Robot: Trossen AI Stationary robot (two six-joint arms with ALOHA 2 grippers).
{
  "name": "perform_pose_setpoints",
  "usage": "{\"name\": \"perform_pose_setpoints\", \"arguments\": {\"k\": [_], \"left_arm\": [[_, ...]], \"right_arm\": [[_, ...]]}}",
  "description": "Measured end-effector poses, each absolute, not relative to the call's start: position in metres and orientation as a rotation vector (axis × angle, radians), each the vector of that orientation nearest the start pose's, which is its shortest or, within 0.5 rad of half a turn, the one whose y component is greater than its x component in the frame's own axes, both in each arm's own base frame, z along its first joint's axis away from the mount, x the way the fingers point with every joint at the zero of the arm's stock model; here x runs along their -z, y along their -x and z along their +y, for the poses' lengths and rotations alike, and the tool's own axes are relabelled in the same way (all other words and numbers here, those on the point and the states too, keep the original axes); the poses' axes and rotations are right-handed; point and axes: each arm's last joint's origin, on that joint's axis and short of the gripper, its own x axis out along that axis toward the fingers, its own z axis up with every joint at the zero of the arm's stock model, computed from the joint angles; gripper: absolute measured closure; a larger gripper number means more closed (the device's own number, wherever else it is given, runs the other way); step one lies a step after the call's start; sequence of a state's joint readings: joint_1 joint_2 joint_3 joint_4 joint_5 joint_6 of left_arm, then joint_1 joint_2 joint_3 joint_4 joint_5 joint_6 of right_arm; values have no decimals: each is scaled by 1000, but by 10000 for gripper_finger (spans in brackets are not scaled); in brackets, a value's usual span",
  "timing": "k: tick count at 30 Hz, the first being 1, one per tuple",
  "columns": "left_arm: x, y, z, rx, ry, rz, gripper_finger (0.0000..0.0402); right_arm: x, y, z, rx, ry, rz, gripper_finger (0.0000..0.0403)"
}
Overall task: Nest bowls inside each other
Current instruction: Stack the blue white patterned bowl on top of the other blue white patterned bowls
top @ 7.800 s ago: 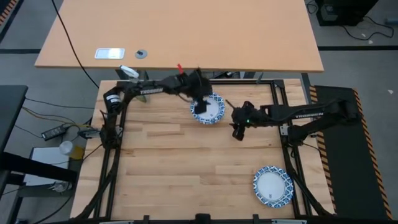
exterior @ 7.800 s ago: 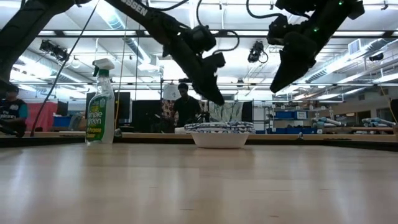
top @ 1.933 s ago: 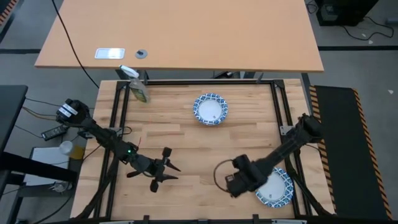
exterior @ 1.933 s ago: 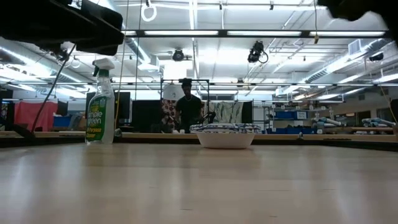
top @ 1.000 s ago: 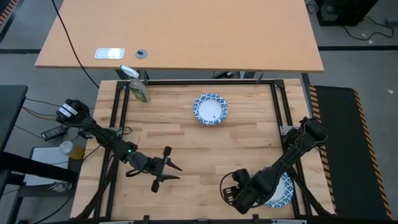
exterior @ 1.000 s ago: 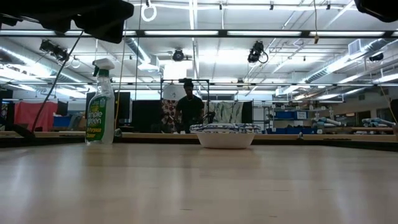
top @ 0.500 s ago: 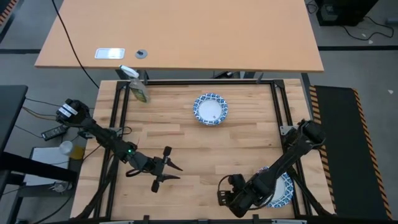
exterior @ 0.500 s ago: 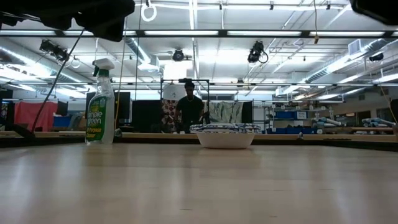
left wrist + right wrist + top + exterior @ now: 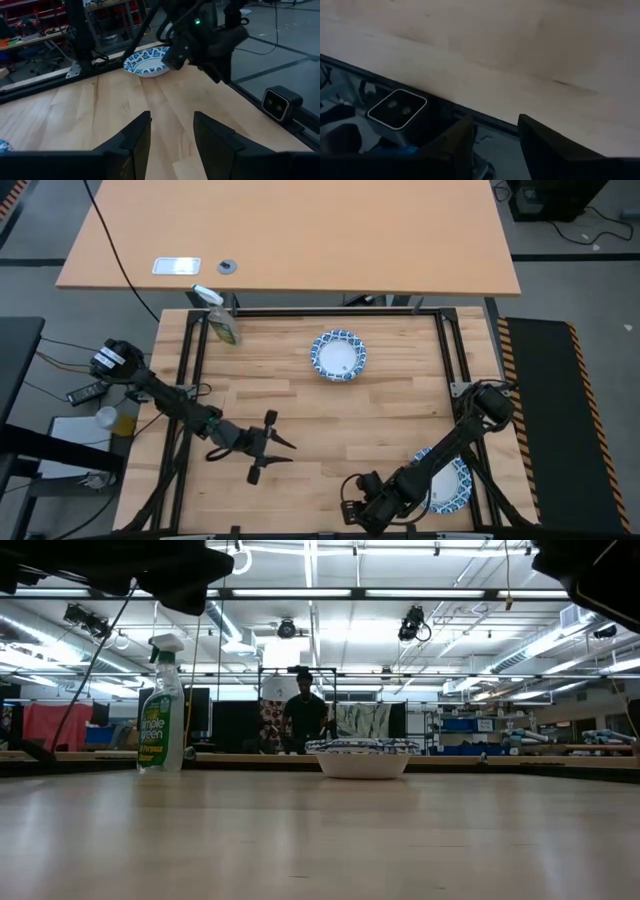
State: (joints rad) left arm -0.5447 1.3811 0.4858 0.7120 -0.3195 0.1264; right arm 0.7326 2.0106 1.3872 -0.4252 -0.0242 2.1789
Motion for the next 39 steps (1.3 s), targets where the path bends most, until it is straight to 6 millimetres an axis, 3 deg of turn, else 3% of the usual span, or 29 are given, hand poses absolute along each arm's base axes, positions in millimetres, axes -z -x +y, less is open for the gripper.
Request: {"name": "perform_pose_setpoints", "arguments": {"k": [11,23,29,39], "left_arm": [[-193,-232,-126,217,-160,148,251],[-192,-231,-128,229,-162,154,251],[-192,-226,-136,268,-168,151,251],[-185,-220,-143,314,-290,203,251]], "right_arm": [[-165,-304,282,560,-1493,1405,239],[-162,-301,276,623,-1441,1460,254],[-163,-302,273,655,-1500,1570,269],[-163,-313,261,628,-1474,1500,272]]}}
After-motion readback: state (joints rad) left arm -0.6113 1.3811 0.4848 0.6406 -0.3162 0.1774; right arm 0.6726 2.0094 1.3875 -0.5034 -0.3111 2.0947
